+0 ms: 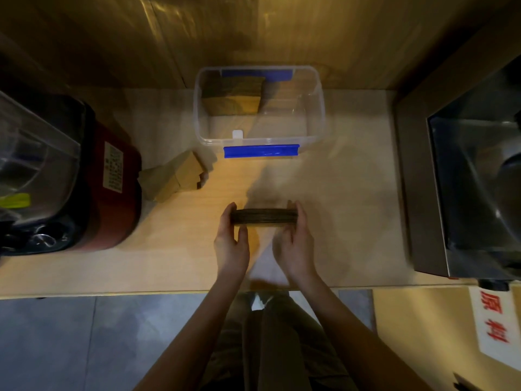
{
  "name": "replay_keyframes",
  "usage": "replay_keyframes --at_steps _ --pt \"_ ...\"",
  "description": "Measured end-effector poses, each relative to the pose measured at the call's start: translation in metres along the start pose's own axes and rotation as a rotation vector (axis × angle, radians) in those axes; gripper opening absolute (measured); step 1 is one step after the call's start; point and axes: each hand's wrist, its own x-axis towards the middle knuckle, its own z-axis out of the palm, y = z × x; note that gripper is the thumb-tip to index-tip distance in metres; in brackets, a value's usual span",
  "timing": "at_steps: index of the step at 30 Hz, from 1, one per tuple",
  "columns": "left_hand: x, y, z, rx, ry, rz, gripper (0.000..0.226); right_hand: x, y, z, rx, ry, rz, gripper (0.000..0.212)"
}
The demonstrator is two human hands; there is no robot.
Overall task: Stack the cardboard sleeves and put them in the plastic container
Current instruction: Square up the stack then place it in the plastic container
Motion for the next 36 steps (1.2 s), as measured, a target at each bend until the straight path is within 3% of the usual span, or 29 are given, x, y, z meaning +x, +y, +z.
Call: replay_keyframes --at_steps 8,12,15,18,20,23,28,32,36 --pt "0.000 0.000 0.000 0.061 0.018 -0.118 0.047 0.004 0.002 0.002 -0.096 -0.041 -0.009 0.044" --pt "0.012 0.000 -0.014 0.115 -0.041 -0.119 0.033 0.016 -0.008 -0.002 -0.237 -0.041 -0.078 0.030" --pt "0.030 0.003 -0.035 0.197 -0.108 -0.225 0.019 0.028 -0.026 -0.001 -0.313 -0.141 -0.042 0.029" --pt "0.044 0.008 -0.062 0.229 -0.151 -0.300 0.021 0.043 -0.052 0.010 -0.349 -0.258 -0.042 0.022" --pt "0.050 0.014 -0.079 0.168 -0.084 -0.301 0.025 0.051 -0.072 0.021 -0.330 -0.299 -0.067 0.020" --pt "0.053 0.025 -0.096 0.111 0.193 -0.221 0.022 0.061 -0.094 0.047 -0.295 -0.312 -0.115 0.005" --pt "0.067 0.029 -0.110 0.077 0.489 -0.160 0.020 0.076 -0.125 0.093 -0.277 -0.253 -0.227 0.009" --pt "0.088 0.012 -0.113 0.084 0.521 -0.200 0.030 0.083 -0.129 0.120 -0.255 -0.280 -0.229 0.011" --pt "0.100 0.000 -0.109 0.116 0.490 -0.244 0.036 0.093 -0.120 0.139 -0.425 -0.260 -0.203 0.014"
